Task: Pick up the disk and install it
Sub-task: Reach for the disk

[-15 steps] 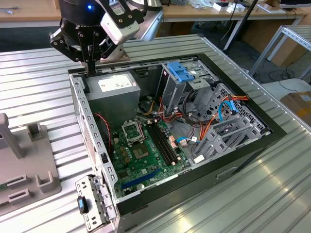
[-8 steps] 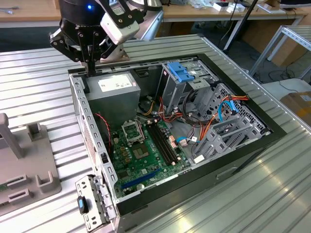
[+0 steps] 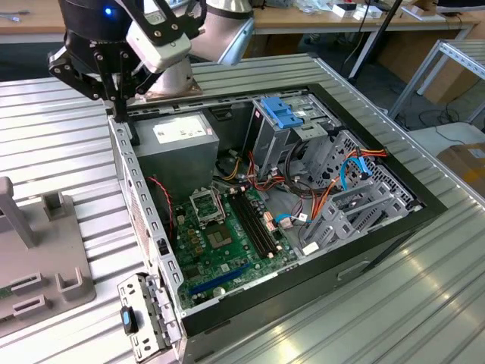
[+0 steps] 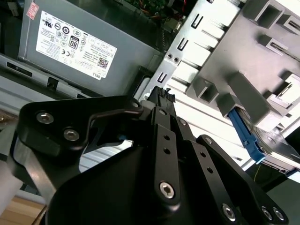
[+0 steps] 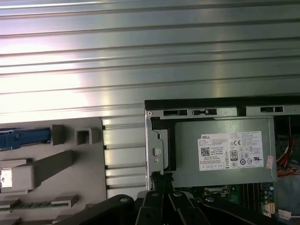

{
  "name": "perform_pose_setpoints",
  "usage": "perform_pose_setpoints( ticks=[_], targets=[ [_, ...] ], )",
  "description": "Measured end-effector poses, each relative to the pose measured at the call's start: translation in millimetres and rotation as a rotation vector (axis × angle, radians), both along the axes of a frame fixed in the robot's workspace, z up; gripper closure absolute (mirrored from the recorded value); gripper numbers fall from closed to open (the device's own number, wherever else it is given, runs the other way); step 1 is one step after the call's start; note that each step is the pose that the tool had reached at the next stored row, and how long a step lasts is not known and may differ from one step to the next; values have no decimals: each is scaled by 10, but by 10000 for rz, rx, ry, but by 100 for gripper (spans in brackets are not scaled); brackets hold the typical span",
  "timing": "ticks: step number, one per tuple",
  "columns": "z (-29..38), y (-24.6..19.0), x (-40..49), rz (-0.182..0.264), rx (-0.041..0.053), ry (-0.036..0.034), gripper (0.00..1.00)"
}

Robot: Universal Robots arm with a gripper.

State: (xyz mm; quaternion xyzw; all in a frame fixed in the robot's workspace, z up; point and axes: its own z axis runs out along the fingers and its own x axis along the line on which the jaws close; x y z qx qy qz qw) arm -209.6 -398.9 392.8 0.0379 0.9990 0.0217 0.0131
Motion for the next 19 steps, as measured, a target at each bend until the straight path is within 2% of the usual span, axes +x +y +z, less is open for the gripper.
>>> perform_pose_setpoints(
  ticks=[3, 5, 10, 11, 17, 19],
  targets=[
    [0, 0, -92, 1, 0, 0, 89],
    [-1, 0, -195, 0, 0, 0, 89],
    [-2, 0, -325, 0, 0, 0, 89],
    [-3, 0, -385, 0, 0, 0, 89],
    [-3, 0, -526, 0, 0, 0, 89],
    [-3, 0, -532, 2, 0, 0, 89]
  ],
)
